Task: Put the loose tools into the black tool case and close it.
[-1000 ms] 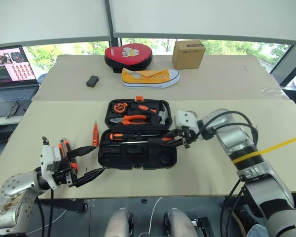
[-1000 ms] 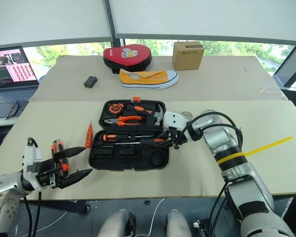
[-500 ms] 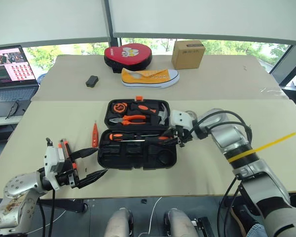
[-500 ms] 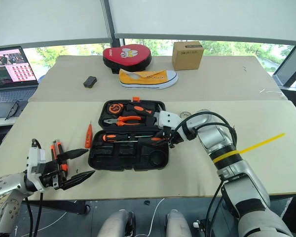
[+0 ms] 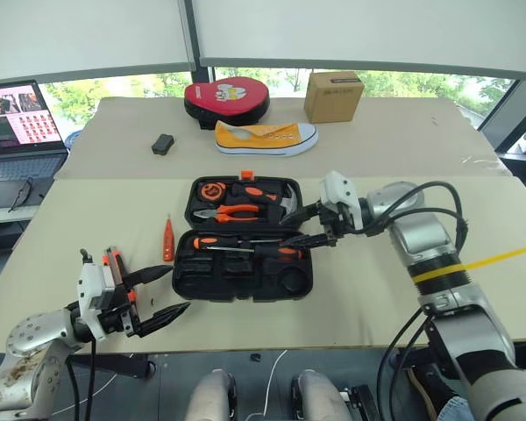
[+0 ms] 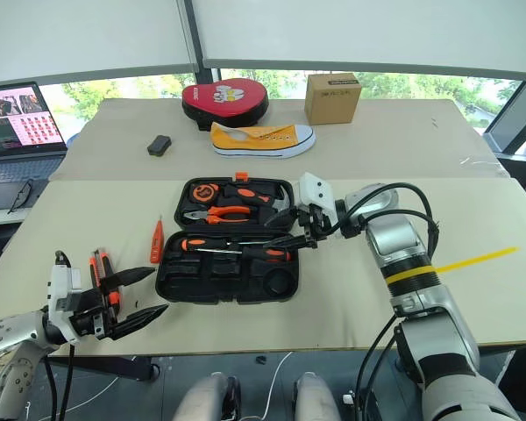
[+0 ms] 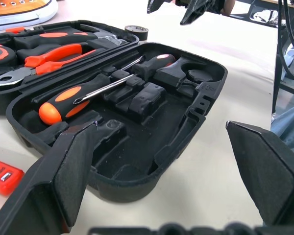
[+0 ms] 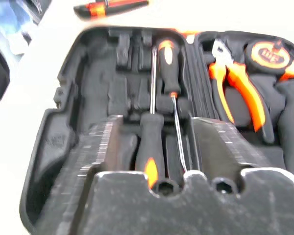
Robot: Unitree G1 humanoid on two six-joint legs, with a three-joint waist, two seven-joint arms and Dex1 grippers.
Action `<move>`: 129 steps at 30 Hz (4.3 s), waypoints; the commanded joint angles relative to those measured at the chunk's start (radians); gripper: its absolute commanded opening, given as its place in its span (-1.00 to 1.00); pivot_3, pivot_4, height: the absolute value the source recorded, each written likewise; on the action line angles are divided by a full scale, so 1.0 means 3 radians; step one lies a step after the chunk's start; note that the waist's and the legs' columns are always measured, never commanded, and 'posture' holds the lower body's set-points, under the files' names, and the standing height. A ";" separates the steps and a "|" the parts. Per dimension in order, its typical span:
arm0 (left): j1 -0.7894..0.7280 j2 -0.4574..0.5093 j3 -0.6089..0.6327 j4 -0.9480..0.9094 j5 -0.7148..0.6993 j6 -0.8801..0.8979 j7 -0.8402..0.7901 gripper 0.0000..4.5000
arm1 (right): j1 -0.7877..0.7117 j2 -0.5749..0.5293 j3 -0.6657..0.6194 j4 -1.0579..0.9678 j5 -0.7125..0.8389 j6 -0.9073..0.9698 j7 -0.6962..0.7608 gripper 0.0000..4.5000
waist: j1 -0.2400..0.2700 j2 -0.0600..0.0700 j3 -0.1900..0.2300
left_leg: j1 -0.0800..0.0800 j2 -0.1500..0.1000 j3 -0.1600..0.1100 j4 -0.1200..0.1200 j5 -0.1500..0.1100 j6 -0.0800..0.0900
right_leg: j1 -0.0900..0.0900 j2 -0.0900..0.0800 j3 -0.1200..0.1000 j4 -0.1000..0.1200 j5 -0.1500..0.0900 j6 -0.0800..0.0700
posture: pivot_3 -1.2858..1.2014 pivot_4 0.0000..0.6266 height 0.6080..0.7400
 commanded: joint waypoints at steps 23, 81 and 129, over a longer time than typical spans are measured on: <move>0.0206 -0.0074 0.0174 -0.0105 -0.0003 -0.0218 0.0214 1.00 | -0.0061 0.0608 0.0282 0.0647 -0.0385 -0.0334 -0.0573 -0.97 | -0.0017 -0.0010 -0.0008 | 0.0030 0.0007 0.0000 -0.0002 0.0002 -0.0004 | 0.0017 0.0001 0.0001 0.0005 0.0004 -0.0010 | 0.03 -0.52 1.00; -0.2287 -0.0419 -0.0728 0.0608 0.0420 0.3216 0.3476 0.04 | 0.1667 -0.0408 -0.1049 -0.1563 0.1127 -0.0371 -0.0443 1.00 | 0.0098 -0.0042 0.0009 | 0.0021 -0.0008 -0.0003 0.0000 -0.0002 -0.0008 | 0.0018 -0.0001 0.0006 0.0000 0.0003 -0.0002 | 0.03 -0.52 1.00; -0.2849 0.0331 -0.2105 0.1044 0.1626 0.0264 -0.0439 -0.82 | 0.2267 -0.0716 -0.1246 -0.2144 0.1269 -0.0164 -0.0749 1.00 | 0.0094 -0.0043 0.0012 | -0.0004 -0.0006 0.0008 0.0006 -0.0003 0.0002 | 0.0007 0.0011 0.0004 -0.0014 0.0004 0.0003 | 0.03 -0.52 1.00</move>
